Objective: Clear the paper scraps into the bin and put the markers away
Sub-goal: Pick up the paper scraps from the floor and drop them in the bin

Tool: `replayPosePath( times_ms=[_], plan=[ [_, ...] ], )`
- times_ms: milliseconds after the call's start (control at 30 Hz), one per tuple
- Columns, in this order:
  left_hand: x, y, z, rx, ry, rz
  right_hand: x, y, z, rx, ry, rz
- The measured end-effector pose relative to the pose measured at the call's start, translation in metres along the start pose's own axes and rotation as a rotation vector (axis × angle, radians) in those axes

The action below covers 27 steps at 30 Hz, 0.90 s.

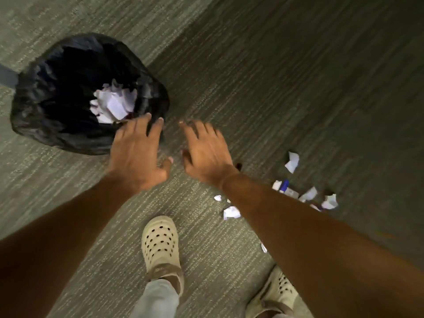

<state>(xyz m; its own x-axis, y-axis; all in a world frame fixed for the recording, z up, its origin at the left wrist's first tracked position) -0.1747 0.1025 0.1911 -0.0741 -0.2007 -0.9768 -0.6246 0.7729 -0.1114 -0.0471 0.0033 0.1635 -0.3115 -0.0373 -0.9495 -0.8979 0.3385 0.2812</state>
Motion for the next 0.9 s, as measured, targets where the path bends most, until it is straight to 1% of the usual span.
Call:
replayPosePath(
  times_ms=[67, 167, 300, 467, 533, 667, 733, 800, 900],
  plan=[
    [0.018, -0.036, -0.007, 0.071, 0.069, -0.014, 0.008, -0.038, -0.035, 0.103, 0.061, -0.014],
    [0.050, -0.088, -0.015, 0.189, 0.169, 0.019, 0.019, -0.093, -0.082, 0.222, 0.085, -0.055],
    [0.097, -0.152, -0.026, 0.316, 0.259, -0.002, 0.044, -0.158, -0.133, 0.444, 0.128, 0.008],
    [0.161, -0.206, -0.056, 0.398, 0.387, -0.078, 0.078, -0.230, -0.161, 0.702, 0.115, 0.016],
    [0.182, -0.215, -0.070, 0.409, 0.425, -0.049, 0.091, -0.255, -0.160, 0.771, 0.122, 0.048],
    [0.217, -0.223, -0.090, 0.429, 0.502, 0.052, 0.111, -0.289, -0.152, 0.775, 0.133, 0.115],
    [0.229, -0.227, -0.096, 0.456, 0.494, 0.113, 0.119, -0.296, -0.147, 0.750, 0.158, 0.112],
    [0.238, -0.230, -0.096, 0.489, 0.498, 0.149, 0.126, -0.296, -0.144, 0.638, 0.185, 0.056],
    [0.243, -0.234, -0.091, 0.481, 0.505, 0.142, 0.132, -0.282, -0.149, 0.389, 0.195, 0.000]
  ],
)
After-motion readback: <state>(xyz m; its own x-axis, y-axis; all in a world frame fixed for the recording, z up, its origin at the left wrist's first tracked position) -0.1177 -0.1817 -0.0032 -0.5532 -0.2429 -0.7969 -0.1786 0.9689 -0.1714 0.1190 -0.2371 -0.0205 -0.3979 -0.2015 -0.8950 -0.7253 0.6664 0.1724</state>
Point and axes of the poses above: each hand's wrist, its own z-axis towards the middle knuckle, its own x-axis out of the palm, y = z × x, the point moved 1 cm from there along z, towards the middle knuckle, and after that the axes turned 7 degrees about -y, right-handed, at the moved point
